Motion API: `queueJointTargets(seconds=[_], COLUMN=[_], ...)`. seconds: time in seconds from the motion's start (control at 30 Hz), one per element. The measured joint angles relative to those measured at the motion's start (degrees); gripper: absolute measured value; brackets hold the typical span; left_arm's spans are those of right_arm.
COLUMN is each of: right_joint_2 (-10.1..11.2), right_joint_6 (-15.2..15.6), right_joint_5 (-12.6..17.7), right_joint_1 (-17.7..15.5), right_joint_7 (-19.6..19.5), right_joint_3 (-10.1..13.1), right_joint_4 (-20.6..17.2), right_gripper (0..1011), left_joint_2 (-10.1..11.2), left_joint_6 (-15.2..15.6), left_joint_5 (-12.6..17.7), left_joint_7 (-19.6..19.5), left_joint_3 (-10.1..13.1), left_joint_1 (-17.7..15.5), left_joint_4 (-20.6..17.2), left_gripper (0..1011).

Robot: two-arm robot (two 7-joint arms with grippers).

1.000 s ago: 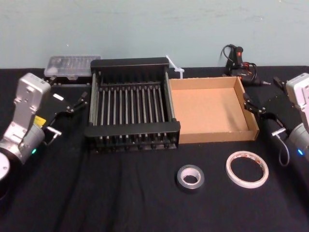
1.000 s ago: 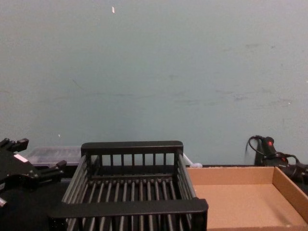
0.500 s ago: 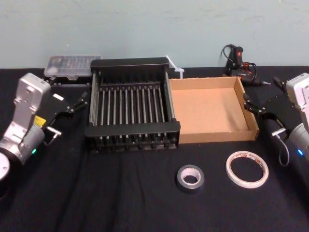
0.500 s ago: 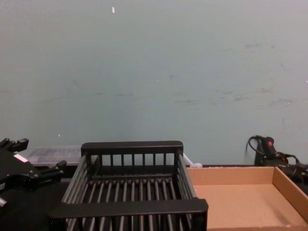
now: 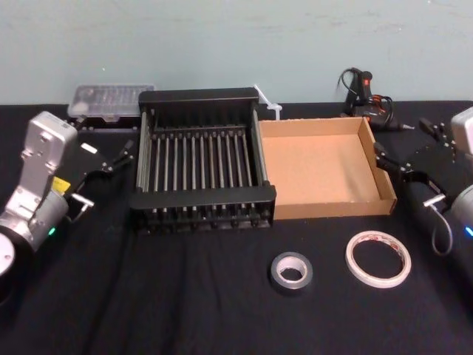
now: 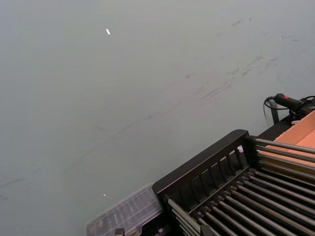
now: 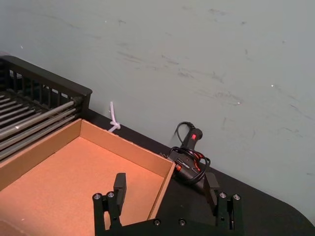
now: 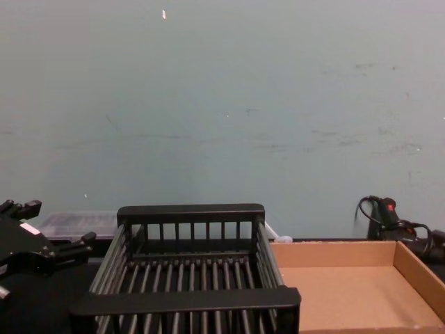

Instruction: Pick up the white tape and place it into the black box , Pick up the silver tape and place it into the brown box.

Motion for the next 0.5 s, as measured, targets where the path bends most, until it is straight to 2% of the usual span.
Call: queueJointTargets(seconds=[0.2,0.37,0.4,0.5], right_joint_2=[1.55,4.27,4.27,6.02], right_joint_6=[2.39,4.90,4.90,6.00], right_joint_5=[1.82,3.93,3.93,4.67], right_joint_1=[-3.29,-8.64,-8.64,-12.00], right_joint_7=[0.72,1.00,1.00,1.26], right_joint_3=[2.63,6.01,6.01,7.87], right_joint_4=[-4.68,-10.65,-10.65,-13.58], right_gripper=[1002,1002,1002,1002], left_joint_2=[0.00,0.00,0.00,0.00], left_joint_6=[0.00,0.00,0.00,0.00], left_joint_5=[0.00,0.00,0.00,0.00], left_joint_7=[0.00,0.00,0.00,0.00], left_joint_3=[0.00,0.00,0.00,0.00], left_joint_1=[0.00,0.00,0.00,0.00], left_joint_4=[0.00,0.00,0.00,0.00], left_gripper=[1001,1001,1001,1001])
